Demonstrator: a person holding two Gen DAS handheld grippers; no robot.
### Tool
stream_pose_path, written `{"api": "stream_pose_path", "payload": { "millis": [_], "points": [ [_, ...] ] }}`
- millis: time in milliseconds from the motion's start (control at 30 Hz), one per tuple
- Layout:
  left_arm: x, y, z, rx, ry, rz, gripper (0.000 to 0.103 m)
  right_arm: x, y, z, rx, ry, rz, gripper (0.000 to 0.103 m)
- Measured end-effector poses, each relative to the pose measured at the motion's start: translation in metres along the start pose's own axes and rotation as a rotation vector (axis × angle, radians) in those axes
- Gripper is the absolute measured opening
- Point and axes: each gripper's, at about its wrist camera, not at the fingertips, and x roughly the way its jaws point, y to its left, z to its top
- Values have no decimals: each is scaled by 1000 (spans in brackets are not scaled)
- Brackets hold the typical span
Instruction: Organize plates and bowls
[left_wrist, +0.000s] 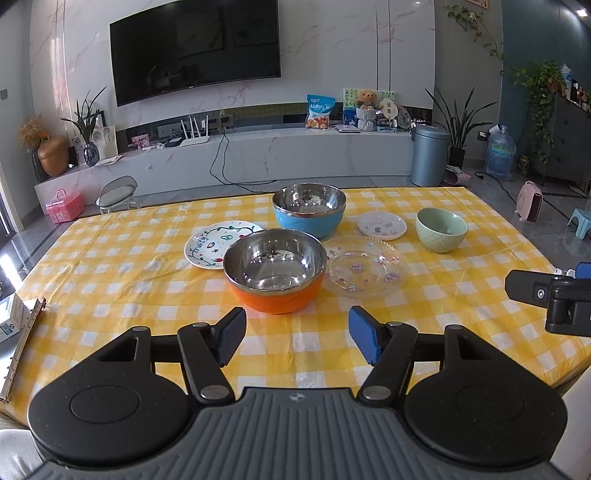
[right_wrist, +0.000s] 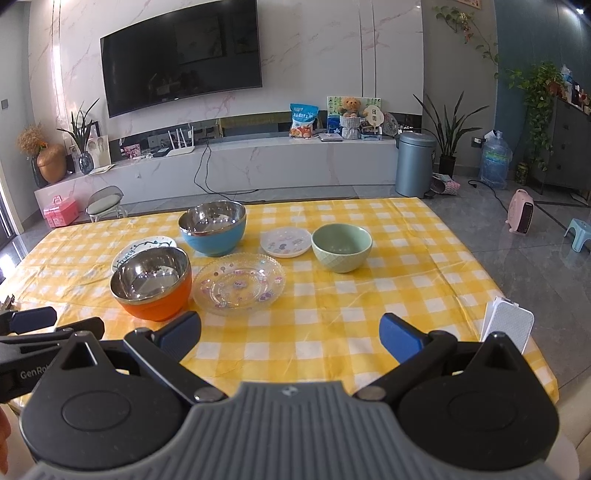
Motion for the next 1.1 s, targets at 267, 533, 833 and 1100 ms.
{"api": "stream_pose_path", "payload": {
  "millis": [267, 533, 833, 1100],
  "points": [
    [0, 1, 0, -8, 7, -9, 75, 3, 1, -1, 2, 16, 5, 101],
    [0, 1, 0, -10, 6, -13, 75, 3, 4, -1, -10, 20, 11, 101],
    [0, 1, -1, -11, 5, -14, 75, 2, 5, -1, -10, 22, 14, 101],
    [0, 0, -3, -11, 8, -15, 75, 3, 6, -1, -4, 31, 12, 101]
  ]
}}
